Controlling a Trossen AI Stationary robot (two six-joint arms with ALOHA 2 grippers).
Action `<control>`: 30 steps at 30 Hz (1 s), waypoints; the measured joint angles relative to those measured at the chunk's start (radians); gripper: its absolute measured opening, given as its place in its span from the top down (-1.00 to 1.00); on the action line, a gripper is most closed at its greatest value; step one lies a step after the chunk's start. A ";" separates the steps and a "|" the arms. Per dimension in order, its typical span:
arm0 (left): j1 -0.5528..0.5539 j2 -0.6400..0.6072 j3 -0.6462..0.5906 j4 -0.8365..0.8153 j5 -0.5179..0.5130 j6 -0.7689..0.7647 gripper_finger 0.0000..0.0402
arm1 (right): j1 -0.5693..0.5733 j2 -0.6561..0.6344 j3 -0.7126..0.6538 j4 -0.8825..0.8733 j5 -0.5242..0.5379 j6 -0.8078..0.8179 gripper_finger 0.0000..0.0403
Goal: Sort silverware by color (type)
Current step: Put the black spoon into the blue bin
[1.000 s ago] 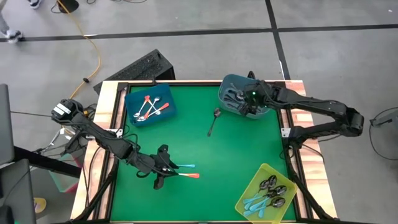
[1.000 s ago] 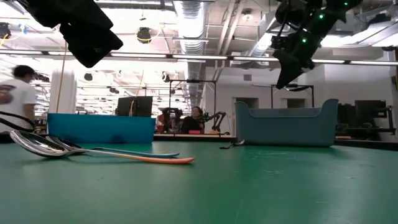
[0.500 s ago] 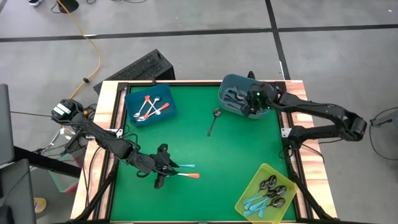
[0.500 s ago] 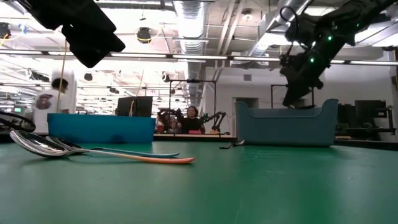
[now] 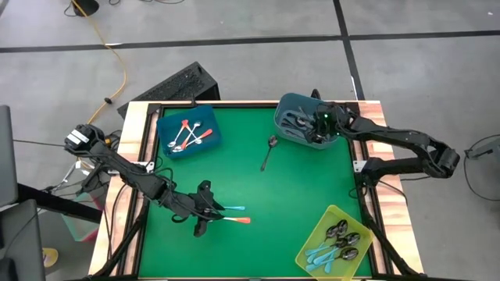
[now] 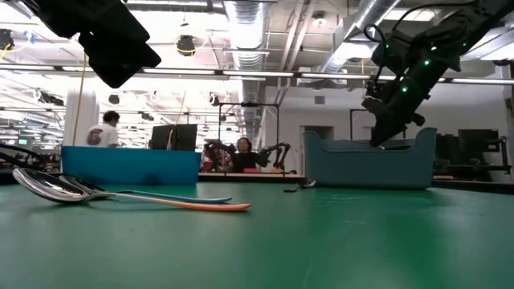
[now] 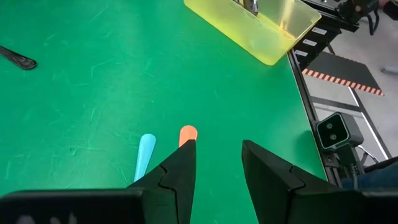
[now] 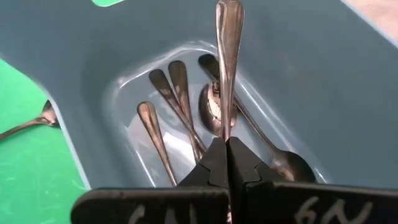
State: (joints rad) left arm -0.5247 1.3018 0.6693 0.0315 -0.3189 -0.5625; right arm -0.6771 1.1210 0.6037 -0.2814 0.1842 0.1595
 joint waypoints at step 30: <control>0.000 0.000 0.000 -0.017 0.035 -0.010 0.43 | -0.052 0.189 0.000 0.016 -0.004 -0.037 0.69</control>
State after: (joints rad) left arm -0.5251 1.3018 0.6693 0.0143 -0.2844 -0.5724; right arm -0.7288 1.3098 0.6037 -0.2658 0.1806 0.1226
